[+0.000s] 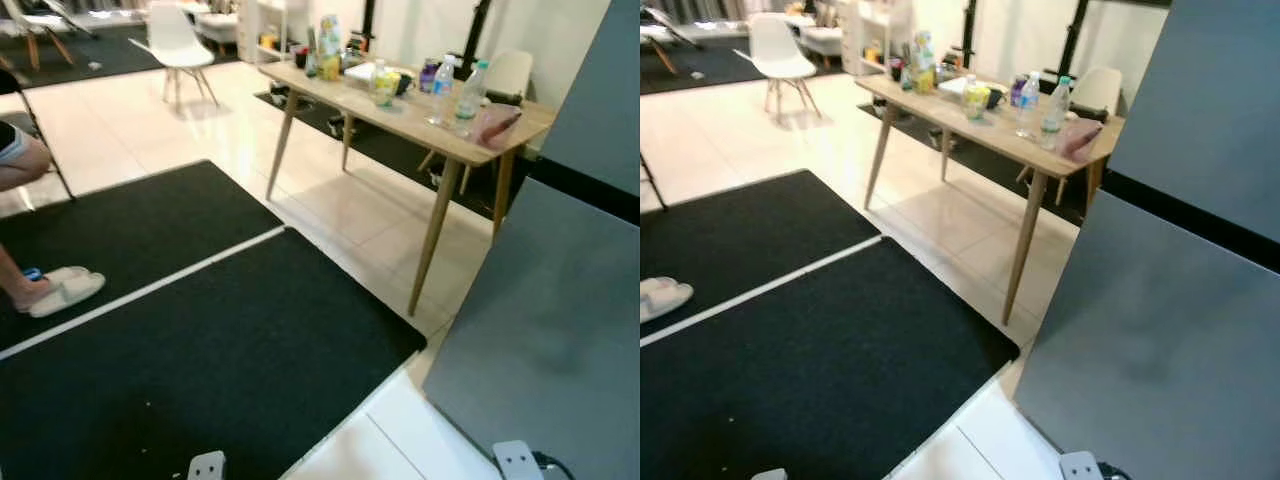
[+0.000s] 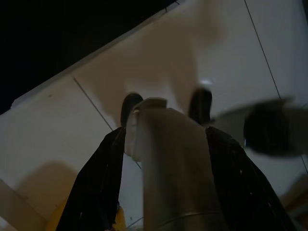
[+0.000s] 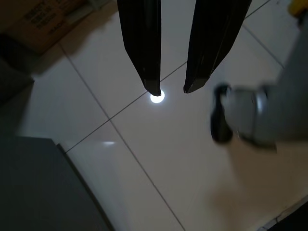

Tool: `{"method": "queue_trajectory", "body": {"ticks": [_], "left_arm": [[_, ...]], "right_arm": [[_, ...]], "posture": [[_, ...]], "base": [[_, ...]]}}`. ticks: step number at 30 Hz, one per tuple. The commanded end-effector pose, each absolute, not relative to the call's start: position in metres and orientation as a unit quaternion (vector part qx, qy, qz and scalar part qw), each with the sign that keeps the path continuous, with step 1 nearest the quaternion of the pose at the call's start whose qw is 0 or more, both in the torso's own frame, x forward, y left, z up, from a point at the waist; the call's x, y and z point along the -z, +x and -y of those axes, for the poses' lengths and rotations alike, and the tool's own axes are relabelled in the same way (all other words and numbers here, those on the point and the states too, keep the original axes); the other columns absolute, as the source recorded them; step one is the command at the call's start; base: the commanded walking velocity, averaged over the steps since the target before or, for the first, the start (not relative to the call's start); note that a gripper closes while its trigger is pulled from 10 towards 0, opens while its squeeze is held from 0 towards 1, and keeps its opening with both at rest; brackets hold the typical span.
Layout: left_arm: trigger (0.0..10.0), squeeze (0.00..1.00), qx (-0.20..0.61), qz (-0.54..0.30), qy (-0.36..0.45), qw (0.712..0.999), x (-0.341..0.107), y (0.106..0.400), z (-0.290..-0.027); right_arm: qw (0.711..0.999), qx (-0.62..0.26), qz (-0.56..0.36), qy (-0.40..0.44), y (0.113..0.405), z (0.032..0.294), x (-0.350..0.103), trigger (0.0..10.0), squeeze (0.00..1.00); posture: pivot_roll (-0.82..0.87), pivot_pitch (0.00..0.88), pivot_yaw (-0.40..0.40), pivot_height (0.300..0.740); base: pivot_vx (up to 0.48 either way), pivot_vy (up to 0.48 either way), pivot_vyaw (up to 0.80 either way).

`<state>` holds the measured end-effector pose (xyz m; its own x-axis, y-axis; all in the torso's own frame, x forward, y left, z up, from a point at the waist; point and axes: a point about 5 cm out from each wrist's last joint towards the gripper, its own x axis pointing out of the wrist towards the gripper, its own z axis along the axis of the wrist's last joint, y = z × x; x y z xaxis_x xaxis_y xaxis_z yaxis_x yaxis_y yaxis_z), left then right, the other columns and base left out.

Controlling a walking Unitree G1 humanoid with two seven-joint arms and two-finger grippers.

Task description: Restocking fridge

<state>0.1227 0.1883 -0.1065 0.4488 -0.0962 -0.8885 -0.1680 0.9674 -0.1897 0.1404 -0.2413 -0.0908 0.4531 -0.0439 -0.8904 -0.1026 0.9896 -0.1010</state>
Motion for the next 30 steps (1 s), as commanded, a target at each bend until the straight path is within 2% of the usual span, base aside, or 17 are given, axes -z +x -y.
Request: {"method": "queue_trajectory", "body": {"ticks": [1,4,30], "left_arm": [[10.0,0.00,-0.015,-0.544,-0.130,0.829,0.1105,0.1124,-0.1823],[10.0,0.00,-0.015,-0.544,-0.130,0.829,0.1105,0.1124,-0.1820],[10.0,0.00,-0.014,-0.548,-0.126,0.827,0.1110,0.1104,-0.1832]], "right_arm": [[0.854,-0.012,-0.514,-0.072,0.1437,0.2463,0.0880,10.0,0.00],[0.855,-0.011,-0.513,-0.070,0.1438,0.2462,0.0879,10.0,0.00],[0.850,-0.003,-0.520,-0.079,0.1415,0.2463,0.0892,10.0,0.00]], "posture": [[-0.07,0.000,-0.058,0.740],[-0.07,0.000,-0.058,0.740],[-0.07,0.000,-0.054,0.740]], "base": [[0.270,0.000,0.77],[0.270,0.000,0.68],[0.263,0.000,0.00]]}}
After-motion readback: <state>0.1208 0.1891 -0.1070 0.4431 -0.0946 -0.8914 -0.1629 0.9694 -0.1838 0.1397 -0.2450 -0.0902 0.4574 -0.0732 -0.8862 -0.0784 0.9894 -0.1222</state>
